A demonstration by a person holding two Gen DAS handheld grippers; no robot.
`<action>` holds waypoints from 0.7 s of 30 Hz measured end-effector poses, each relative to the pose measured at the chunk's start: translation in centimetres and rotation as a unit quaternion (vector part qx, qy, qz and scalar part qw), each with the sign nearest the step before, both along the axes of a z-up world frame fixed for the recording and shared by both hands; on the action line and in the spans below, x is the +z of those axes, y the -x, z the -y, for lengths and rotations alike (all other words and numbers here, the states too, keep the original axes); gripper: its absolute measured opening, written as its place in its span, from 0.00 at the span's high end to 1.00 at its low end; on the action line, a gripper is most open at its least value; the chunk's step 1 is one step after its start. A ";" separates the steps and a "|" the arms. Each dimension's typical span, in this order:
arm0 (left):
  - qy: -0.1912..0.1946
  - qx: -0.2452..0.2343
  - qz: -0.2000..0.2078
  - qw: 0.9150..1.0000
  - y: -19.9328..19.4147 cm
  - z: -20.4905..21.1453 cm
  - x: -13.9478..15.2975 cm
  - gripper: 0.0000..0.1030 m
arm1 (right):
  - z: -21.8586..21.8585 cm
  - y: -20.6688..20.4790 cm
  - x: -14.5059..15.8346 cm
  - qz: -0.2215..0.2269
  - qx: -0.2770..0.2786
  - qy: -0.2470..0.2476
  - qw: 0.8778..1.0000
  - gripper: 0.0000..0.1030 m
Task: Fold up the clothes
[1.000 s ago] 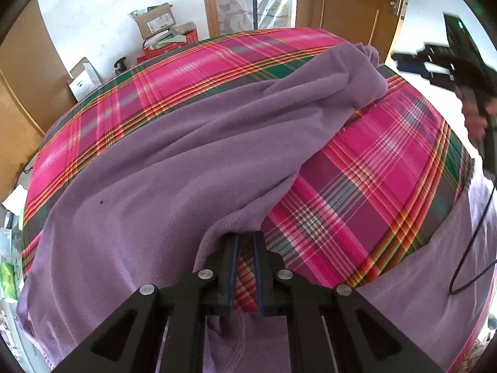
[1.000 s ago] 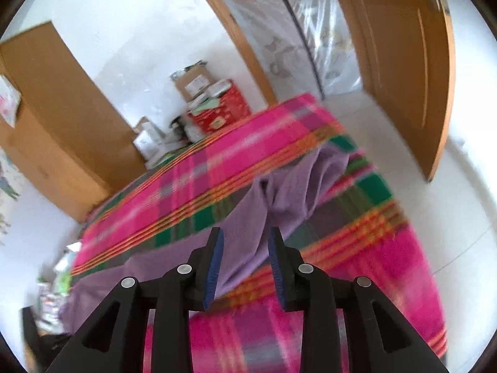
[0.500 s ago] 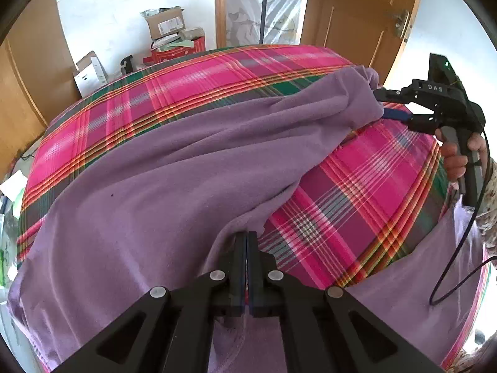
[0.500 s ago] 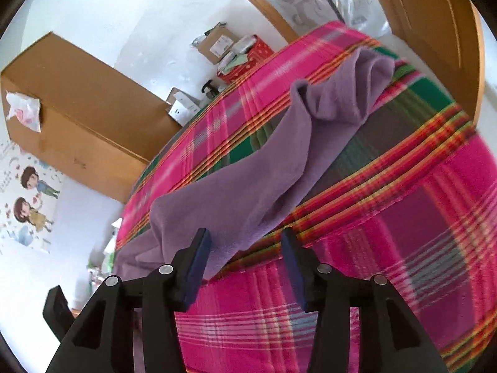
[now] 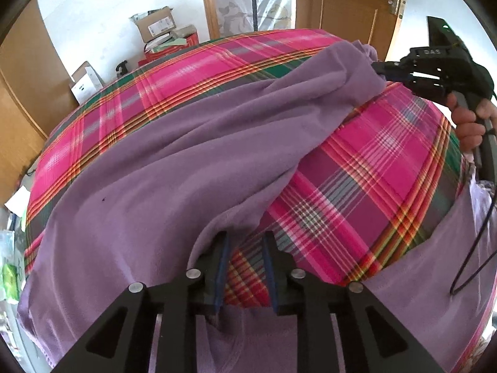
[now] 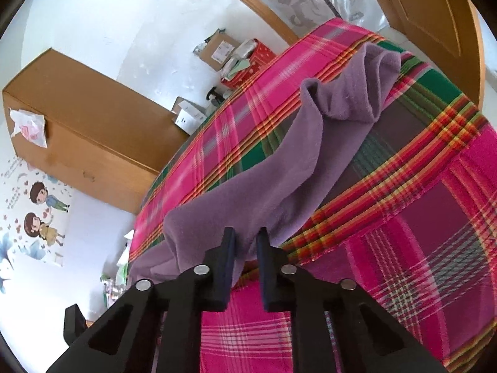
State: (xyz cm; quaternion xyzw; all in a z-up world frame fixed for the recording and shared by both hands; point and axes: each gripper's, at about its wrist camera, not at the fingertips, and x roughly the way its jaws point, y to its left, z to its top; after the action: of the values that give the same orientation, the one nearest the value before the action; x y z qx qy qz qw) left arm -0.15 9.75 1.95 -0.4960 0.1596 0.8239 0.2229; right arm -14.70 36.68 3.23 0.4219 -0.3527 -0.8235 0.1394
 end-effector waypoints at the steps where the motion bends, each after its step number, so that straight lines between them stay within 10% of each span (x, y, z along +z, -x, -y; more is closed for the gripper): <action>1: -0.007 0.002 0.004 1.000 0.1 0.1 0.1 0.79 | 0.0 -0.1 0.2 -0.003 -0.001 -0.003 1.000 0.91; 4: -0.021 0.011 0.010 1.000 0.3 0.7 0.1 0.99 | 0.1 -0.3 0.7 -0.010 0.001 -0.008 1.000 0.93; 18: -0.044 0.026 -0.037 0.998 -1.1 3.0 2.6 0.99 | -1.2 -2.9 3.6 -0.049 -0.035 -0.042 0.997 0.97; 21: -0.018 0.028 -0.043 0.999 -0.7 2.5 2.3 0.84 | -2.0 -3.9 4.9 -0.072 -0.051 -0.058 0.994 0.97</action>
State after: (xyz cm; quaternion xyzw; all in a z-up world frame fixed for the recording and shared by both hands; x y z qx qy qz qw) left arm 0.54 7.23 4.24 -0.4607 0.1405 0.8529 0.2013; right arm -10.83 38.68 8.12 0.3502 -0.3147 -0.8768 0.0976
